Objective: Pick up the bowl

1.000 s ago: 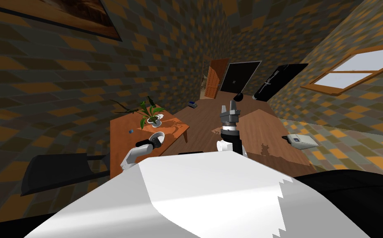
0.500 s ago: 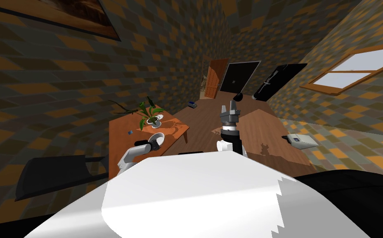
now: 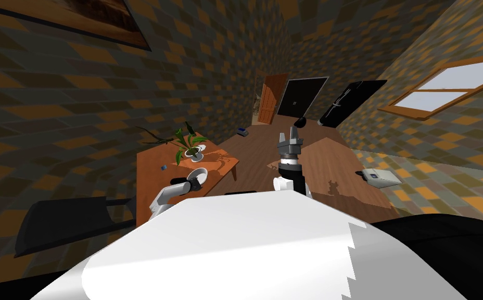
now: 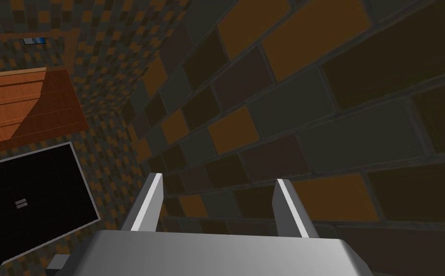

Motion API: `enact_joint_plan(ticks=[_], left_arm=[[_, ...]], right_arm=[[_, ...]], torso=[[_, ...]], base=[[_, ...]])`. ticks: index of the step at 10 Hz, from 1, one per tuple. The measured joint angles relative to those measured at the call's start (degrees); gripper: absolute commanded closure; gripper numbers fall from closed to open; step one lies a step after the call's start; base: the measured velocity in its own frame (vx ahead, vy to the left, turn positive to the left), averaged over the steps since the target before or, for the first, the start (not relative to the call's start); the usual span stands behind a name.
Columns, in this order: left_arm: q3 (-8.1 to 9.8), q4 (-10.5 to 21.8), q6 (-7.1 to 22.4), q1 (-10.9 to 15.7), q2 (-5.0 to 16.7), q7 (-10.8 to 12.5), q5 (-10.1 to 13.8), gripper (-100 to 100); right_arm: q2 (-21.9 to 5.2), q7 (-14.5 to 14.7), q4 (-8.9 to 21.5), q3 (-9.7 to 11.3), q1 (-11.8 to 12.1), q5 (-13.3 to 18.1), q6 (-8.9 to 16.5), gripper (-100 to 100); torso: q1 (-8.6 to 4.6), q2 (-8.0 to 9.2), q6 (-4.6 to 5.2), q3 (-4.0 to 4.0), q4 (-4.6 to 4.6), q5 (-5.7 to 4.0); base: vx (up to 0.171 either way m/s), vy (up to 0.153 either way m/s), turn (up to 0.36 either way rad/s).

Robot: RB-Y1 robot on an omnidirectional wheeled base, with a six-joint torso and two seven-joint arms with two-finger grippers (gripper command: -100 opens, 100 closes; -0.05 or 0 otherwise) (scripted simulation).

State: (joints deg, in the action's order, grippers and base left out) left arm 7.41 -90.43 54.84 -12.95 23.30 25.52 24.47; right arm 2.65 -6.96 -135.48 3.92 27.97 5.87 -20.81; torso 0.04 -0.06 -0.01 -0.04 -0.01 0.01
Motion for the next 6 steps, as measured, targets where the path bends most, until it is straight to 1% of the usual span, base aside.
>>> enact_joint_plan(ticks=[2,3,6], left_arm=[[-0.13,2.0,-1.6,0.4,-0.7,-0.6,-0.4,-100],[-0.14,2.1,-1.8,0.4,-0.7,-0.7,-0.4,100],[-0.12,2.1,-1.8,0.4,-0.8,-0.7,-0.4,100]], right_arm=[[0.0,0.0,0.0,0.0,0.0,0.0,0.0,0],[0.0,0.0,0.0,0.0,0.0,0.0,0.0,0],[0.0,0.0,0.0,0.0,0.0,0.0,0.0,0]], torso=[[0.00,-0.03,0.00,-0.02,-0.01,0.00],[-0.03,0.01,0.00,0.01,0.00,-0.01],[-0.05,0.06,0.02,0.03,0.01,-0.03]], base=[[0.019,0.009,-0.004],[0.000,0.000,0.000],[0.000,0.000,0.000]])
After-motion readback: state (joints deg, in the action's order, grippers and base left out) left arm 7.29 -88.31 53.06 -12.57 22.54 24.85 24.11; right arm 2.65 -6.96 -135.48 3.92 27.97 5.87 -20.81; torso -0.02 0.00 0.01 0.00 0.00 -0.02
